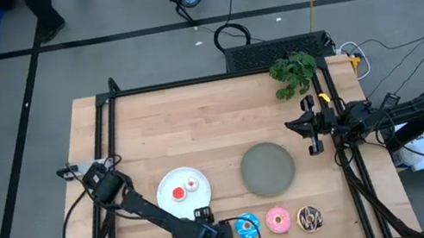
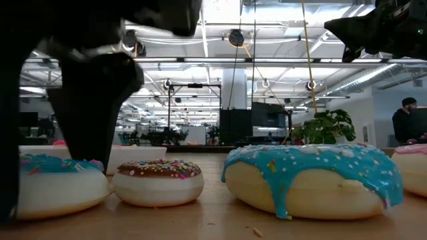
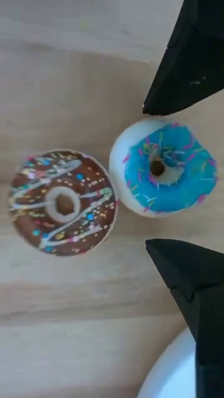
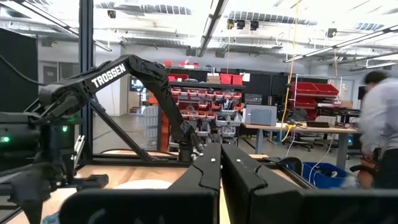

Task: Pick & Place donuts
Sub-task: Put the small blue donut on the white plate

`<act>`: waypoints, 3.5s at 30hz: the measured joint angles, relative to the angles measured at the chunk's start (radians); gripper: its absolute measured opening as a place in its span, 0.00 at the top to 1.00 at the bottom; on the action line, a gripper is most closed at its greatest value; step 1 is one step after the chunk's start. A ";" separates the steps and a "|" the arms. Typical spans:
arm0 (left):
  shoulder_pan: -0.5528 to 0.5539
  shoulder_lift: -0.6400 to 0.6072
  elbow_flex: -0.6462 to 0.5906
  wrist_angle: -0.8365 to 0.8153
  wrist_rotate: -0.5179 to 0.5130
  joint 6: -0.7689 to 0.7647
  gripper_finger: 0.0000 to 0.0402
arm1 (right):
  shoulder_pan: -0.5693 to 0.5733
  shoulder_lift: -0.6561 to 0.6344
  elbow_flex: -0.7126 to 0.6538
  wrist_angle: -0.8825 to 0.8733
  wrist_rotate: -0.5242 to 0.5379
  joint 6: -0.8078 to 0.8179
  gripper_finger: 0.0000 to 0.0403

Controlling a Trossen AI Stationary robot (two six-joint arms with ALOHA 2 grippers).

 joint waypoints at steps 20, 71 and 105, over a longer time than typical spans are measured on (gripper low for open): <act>0.007 -0.004 -0.040 0.034 0.026 -0.076 0.29 | 0.000 0.000 0.000 -0.002 0.000 0.001 1.00; -0.055 -0.487 0.071 -0.477 -0.158 -0.439 0.62 | 0.000 0.003 0.000 -0.003 0.000 -0.023 1.00; -0.039 -0.487 -0.196 -0.384 -0.120 -0.422 0.62 | 0.000 0.003 0.000 -0.011 0.000 -0.023 1.00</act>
